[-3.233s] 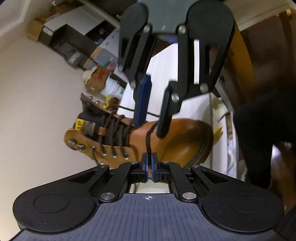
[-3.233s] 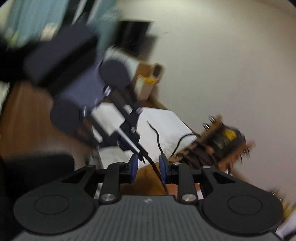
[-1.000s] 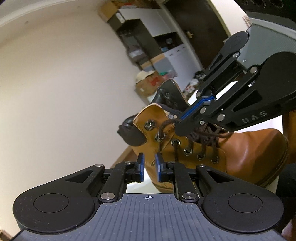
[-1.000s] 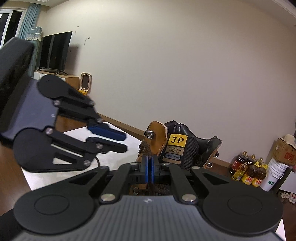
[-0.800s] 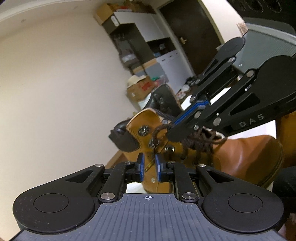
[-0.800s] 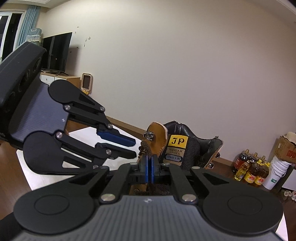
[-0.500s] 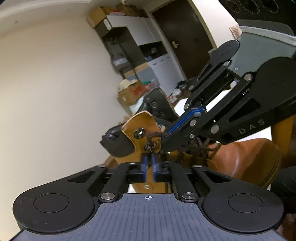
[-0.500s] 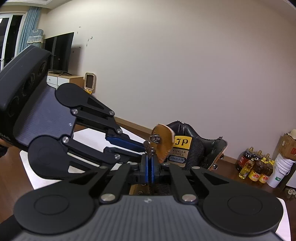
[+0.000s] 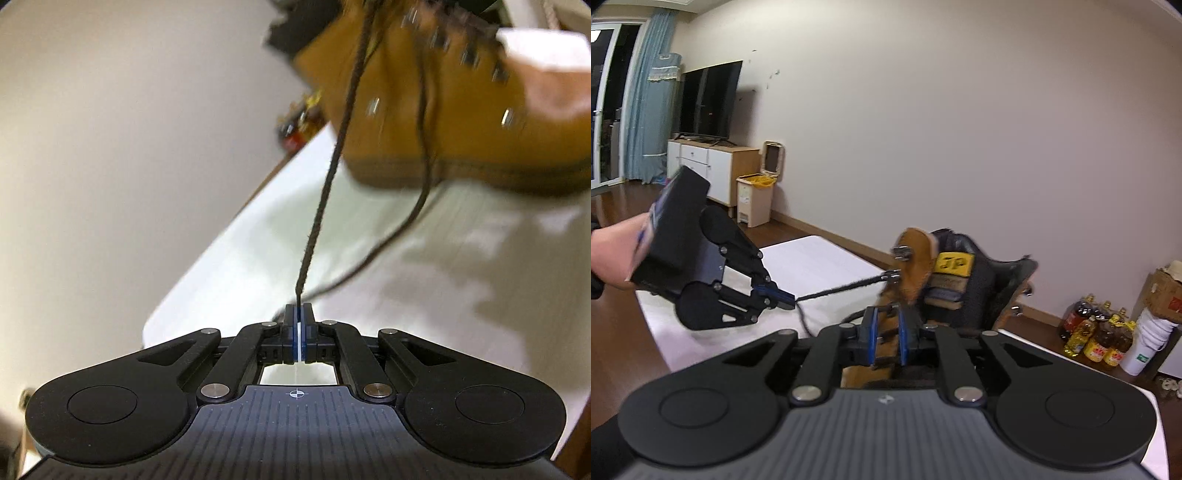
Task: Lace up shoes with both hands
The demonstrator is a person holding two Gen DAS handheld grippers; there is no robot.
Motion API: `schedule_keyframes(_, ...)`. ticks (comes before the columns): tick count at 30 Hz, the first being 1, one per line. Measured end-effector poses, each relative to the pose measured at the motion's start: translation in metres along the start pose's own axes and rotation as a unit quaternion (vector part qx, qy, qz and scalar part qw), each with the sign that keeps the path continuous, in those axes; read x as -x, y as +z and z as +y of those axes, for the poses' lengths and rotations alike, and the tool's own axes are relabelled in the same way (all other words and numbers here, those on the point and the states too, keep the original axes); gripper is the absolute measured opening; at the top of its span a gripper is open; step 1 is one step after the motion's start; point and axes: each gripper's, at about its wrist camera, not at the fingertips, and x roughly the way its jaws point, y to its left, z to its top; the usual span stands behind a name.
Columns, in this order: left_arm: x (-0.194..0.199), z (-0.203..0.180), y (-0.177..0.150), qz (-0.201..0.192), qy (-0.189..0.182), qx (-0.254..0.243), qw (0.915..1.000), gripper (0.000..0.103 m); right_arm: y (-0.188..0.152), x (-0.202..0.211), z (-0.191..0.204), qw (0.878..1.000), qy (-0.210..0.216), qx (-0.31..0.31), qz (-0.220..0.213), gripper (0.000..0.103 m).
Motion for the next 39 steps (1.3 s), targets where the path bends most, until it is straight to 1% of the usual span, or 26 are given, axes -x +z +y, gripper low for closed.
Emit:
schedule_keyframes(1, -0.003, 0.002, -0.003, 0.005, 0.005, 0.004, 1.0, 0.001, 0.002, -0.006, 0.004, 1.0, 0.007, 0.003, 0.009, 0.013)
schedule_keyframes(3, -0.005, 0.006, -0.006, 0.005, 0.01, 0.008, 0.9999, 0.001, 0.004, -0.016, 0.004, 0.999, 0.017, -0.023, 0.021, 0.016)
schedule_keyframes(5, -0.006, 0.007, -0.007, 0.003, 0.011, 0.009, 0.9999, 0.001, 0.002, -0.032, 0.0, 0.993, 0.029, -0.101, 0.053, 0.023)
schedule_keyframes(7, -0.006, 0.009, -0.007, 0.001, 0.01, 0.009, 0.9999, 0.001, -0.003, -0.041, -0.002, 0.989, 0.023, -0.131, 0.061, 0.025)
schedule_keyframes(12, -0.008, 0.017, -0.011, -0.005, 0.007, 0.012, 0.9999, 0.001, -0.017, -0.062, -0.007, 0.976, 0.006, -0.204, 0.078, 0.024)
schedule_keyframes(14, -0.009, 0.021, -0.012, -0.007, 0.006, 0.014, 0.9999, 0.001, -0.018, -0.067, -0.006, 0.975, -0.002, -0.214, 0.065, 0.024)
schedule_keyframes(15, -0.009, 0.021, -0.011, -0.007, 0.006, 0.014, 0.9999, 0.001, -0.019, -0.069, -0.005, 0.975, -0.006, -0.213, 0.062, 0.023)
schedule_keyframes(16, -0.009, 0.021, -0.01, -0.007, 0.006, 0.013, 0.9999, 0.001, -0.022, -0.071, -0.005, 0.976, -0.01, -0.211, 0.06, 0.019)
schedule_keyframes(18, -0.008, 0.02, -0.009, -0.007, 0.006, 0.011, 0.9999, 0.001, -0.027, -0.072, -0.005, 0.977, -0.014, -0.205, 0.059, 0.004)
schedule_keyframes(21, -0.006, 0.016, -0.007, -0.007, 0.006, 0.004, 0.9999, 0.001, -0.029, -0.047, -0.018, 0.976, 0.031, -0.205, 0.07, 0.004)
schedule_keyframes(24, -0.004, 0.009, -0.005, -0.004, 0.008, -0.007, 0.9999, 0.001, -0.026, -0.009, -0.028, 0.983, 0.038, -0.165, 0.07, 0.004)
schedule_keyframes(25, -0.002, 0.006, -0.004, -0.003, 0.009, -0.012, 0.9999, 0.001, -0.025, 0.01, -0.033, 0.989, 0.023, -0.131, 0.067, 0.004)
schedule_keyframes(26, 0.0, 0.004, -0.004, -0.003, 0.01, -0.013, 0.9999, 0.001, -0.024, 0.02, -0.034, 0.993, 0.005, -0.097, 0.067, 0.003)
schedule_keyframes(28, 0.003, -0.001, -0.001, -0.001, 0.009, -0.014, 0.9999, 0.001, -0.023, 0.037, -0.034, 0.997, -0.041, -0.017, 0.065, 0.003)
schedule_keyframes(29, 0.003, -0.001, -0.002, 0.0, 0.01, -0.015, 0.9998, 0.001, -0.023, 0.045, -0.033, 0.995, -0.072, 0.035, 0.062, 0.0)
schedule_keyframes(30, 0.003, -0.001, -0.003, 0.003, 0.008, -0.014, 0.9999, 0.001, -0.026, 0.05, -0.032, 0.984, -0.123, 0.114, 0.061, 0.001)
schedule_keyframes(31, 0.005, -0.003, -0.002, 0.005, 0.006, -0.012, 0.9999, 0.001, -0.029, 0.054, -0.032, 0.967, -0.169, 0.183, 0.058, 0.001)
schedule_keyframes(32, 0.007, -0.005, -0.001, 0.006, 0.004, -0.01, 0.9999, 0.002, -0.032, 0.054, -0.034, 0.956, -0.195, 0.212, 0.053, 0.001)
schedule_keyframes(35, 0.018, -0.006, 0.002, 0.011, 0.008, -0.009, 0.9999, 0.002, -0.036, 0.052, -0.045, 0.948, -0.223, 0.222, 0.041, 0.001)
schedule_keyframes(36, 0.024, -0.005, 0.002, 0.012, 0.01, -0.008, 0.9999, 0.002, -0.037, 0.053, -0.048, 0.954, -0.215, 0.206, 0.04, 0.001)
schedule_keyframes(37, 0.031, -0.005, 0.002, 0.011, 0.011, -0.004, 0.9999, 0.002, -0.039, 0.055, -0.055, 0.967, -0.192, 0.162, 0.036, 0.002)
schedule_keyframes(38, 0.035, -0.004, 0.0, 0.012, 0.011, -0.001, 0.9999, 0.006, -0.042, 0.058, -0.062, 0.978, -0.169, 0.119, 0.031, 0.004)
schedule_keyframes(39, 0.036, -0.002, -0.003, 0.014, 0.008, 0.003, 0.9999, 0.007, -0.044, 0.06, -0.069, 0.986, -0.146, 0.074, 0.029, 0.006)
